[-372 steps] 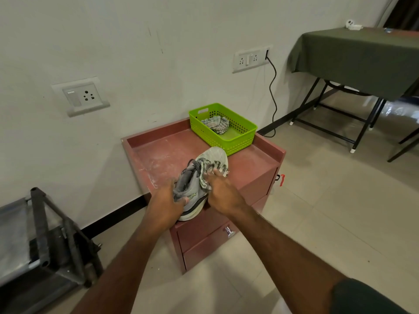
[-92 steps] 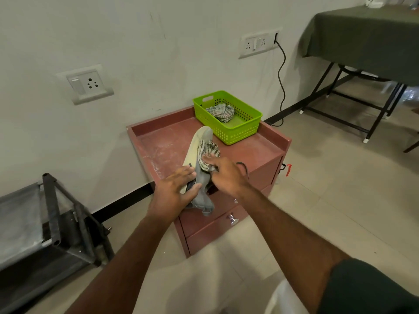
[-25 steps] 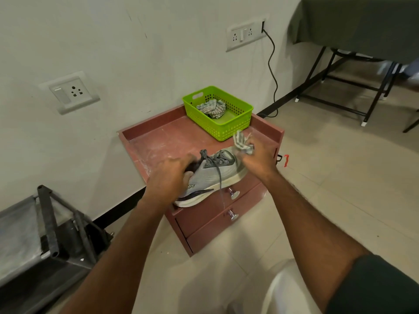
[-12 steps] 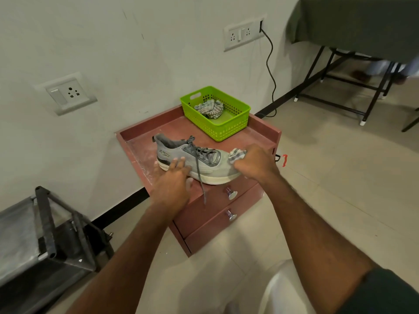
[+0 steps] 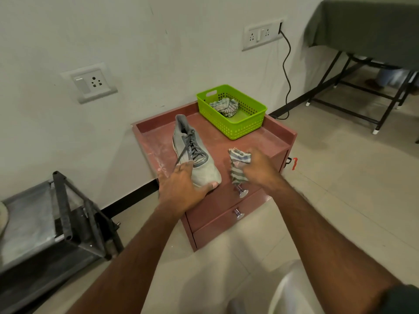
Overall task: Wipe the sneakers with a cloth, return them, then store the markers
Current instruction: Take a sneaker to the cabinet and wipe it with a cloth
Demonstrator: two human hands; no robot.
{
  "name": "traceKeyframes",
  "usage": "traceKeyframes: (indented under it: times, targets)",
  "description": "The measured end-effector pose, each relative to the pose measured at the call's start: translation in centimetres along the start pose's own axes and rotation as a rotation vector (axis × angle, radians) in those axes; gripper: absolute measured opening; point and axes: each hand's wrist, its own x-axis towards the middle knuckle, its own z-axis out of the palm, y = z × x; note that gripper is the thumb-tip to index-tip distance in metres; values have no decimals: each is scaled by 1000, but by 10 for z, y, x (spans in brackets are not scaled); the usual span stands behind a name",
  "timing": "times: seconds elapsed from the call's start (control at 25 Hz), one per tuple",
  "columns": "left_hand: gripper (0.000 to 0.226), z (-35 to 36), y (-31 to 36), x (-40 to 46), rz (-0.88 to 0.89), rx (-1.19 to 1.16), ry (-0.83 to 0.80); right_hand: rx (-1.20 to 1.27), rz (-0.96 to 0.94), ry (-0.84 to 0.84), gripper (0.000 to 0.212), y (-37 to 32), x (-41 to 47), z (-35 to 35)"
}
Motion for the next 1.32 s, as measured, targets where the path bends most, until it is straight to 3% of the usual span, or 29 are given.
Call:
traceKeyframes:
  times: [0.08, 0.2, 0.28, 0.4, 0.56, 0.68, 0.72, 0.8, 0.84, 0.92, 1.0, 1.08, 1.16, 1.24, 1.32]
  targets:
    - [113, 1, -8, 1, -25, 24, 9, 97, -136, 66, 28, -14, 4, 15]
    - [117, 7, -16, 7, -79, -22, 9, 90, -385, 117, 43, -37, 16, 40]
    - [112, 12, -17, 8, -61, -21, 4, -42, -438, -47, 55, -42, 18, 54]
    - [105, 11, -18, 7, -4, 29, -5, -233, -316, -287, 69, -42, 9, 52]
    - [107, 7, -19, 5, 22, 46, -48, -372, -373, -392, 52, -41, -17, 26]
    - [105, 6, -22, 1, 51, 43, -85, 4, -201, -334, 43, -34, -36, 18]
    - [107, 5, -22, 1, 47, 22, -87, 133, -171, -234, 42, -35, -37, 17]
    - [110, 6, -21, 4, 26, -13, -76, 201, -304, 19, 51, -36, -26, 25]
    - [108, 8, -22, 5, 14, -29, -69, 172, -398, 59, 60, -37, -20, 34]
    - [93, 7, -20, 6, -22, -85, -45, -11, -540, -87, 64, -39, -12, 57]
    - [67, 5, -18, 8, -70, -95, 9, -365, -625, -269, 55, -39, -4, 76]
    - [61, 6, -16, 11, -104, -52, 6, -569, -654, -322, 45, -38, 1, 79]
    - [73, 9, -15, 11, -98, -34, 2, -457, -519, -321, 40, -45, -1, 65]
    - [93, 9, -16, 9, -63, -35, -17, -84, -254, -296, 41, -45, -2, 50]
    - [104, 7, -17, 6, -21, -21, -39, 332, -75, -163, 40, -35, -5, 43]
